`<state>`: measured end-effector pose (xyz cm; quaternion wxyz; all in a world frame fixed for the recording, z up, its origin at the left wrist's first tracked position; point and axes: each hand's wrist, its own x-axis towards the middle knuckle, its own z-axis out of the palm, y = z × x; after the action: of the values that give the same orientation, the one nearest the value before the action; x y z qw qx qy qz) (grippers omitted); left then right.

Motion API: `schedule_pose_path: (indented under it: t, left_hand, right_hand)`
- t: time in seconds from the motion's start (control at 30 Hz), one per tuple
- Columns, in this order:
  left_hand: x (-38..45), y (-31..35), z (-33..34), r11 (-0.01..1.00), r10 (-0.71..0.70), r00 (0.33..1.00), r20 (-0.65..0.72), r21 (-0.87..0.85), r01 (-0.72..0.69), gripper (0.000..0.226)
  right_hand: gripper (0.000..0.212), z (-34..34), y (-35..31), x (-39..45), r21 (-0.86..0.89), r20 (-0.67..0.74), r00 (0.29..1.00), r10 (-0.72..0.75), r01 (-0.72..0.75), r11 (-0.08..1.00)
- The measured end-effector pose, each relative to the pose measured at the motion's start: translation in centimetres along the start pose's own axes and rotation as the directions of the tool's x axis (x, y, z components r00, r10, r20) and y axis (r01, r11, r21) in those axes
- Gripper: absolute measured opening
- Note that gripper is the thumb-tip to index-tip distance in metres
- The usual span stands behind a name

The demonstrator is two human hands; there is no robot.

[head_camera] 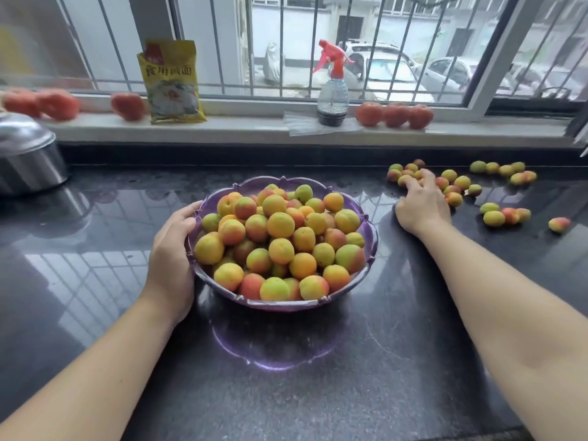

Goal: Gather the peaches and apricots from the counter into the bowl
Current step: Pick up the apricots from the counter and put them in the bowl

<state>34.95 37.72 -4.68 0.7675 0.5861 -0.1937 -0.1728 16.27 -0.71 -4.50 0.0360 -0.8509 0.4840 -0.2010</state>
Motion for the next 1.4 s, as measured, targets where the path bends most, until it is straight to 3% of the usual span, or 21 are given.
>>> schedule_pose_path:
  t: [0.4,0.53,0.73,0.97,1.1,1.17,1.33,1.4]
  left_hand:
    - [0.3,-0.4,-0.1,0.999,-0.001,1.000,0.008,-0.051,0.001,0.045]
    - [0.2,-0.4,-0.1,0.999,-0.006,1.000,0.007,-0.048,0.006,0.047]
    - [0.5,-0.5,-0.1,1.000,-0.007,1.000,0.005,-0.001,0.007,0.037]
    - [0.5,-0.3,-0.1,1.000,-0.021,1.000,-0.008,-0.011,0.021,0.037]
    - [0.0,-0.1,-0.4,0.995,-0.065,0.998,0.006,-0.072,0.066,0.036]
    - [-0.3,0.0,-0.4,0.993,-0.082,0.997,0.002,-0.084,0.082,0.035]
    - [-0.9,0.5,-0.4,0.995,-0.083,0.997,-0.011,-0.055,0.082,0.042]
    - [-0.9,0.7,-0.4,0.995,-0.092,0.996,-0.013,-0.047,0.092,0.049]
  right_hand:
    - [0.040,0.4,0.0,1.1,-0.057,-0.048,0.993,0.106,-0.108,0.993]
    - [0.035,0.6,0.4,1.3,0.015,-0.104,0.982,0.160,-0.160,0.987]
    - [0.031,-0.5,-0.1,-0.4,0.211,-0.203,0.975,0.095,-0.051,0.976]
    - [0.026,-5.0,-6.4,-6.1,0.449,-0.317,0.937,-0.149,0.287,0.846]
    - [0.027,-10.4,-11.2,-10.3,0.691,-0.120,0.955,-0.272,0.277,0.668]
    - [0.030,-12.4,-13.1,-12.3,0.754,-0.033,0.917,-0.396,0.284,0.593]
    - [0.039,-13.6,-16.2,-16.8,0.595,0.013,0.785,-0.619,0.492,0.636]
    - [0.029,-12.7,-17.0,-17.9,0.462,-0.017,0.680,-0.733,0.655,0.597]
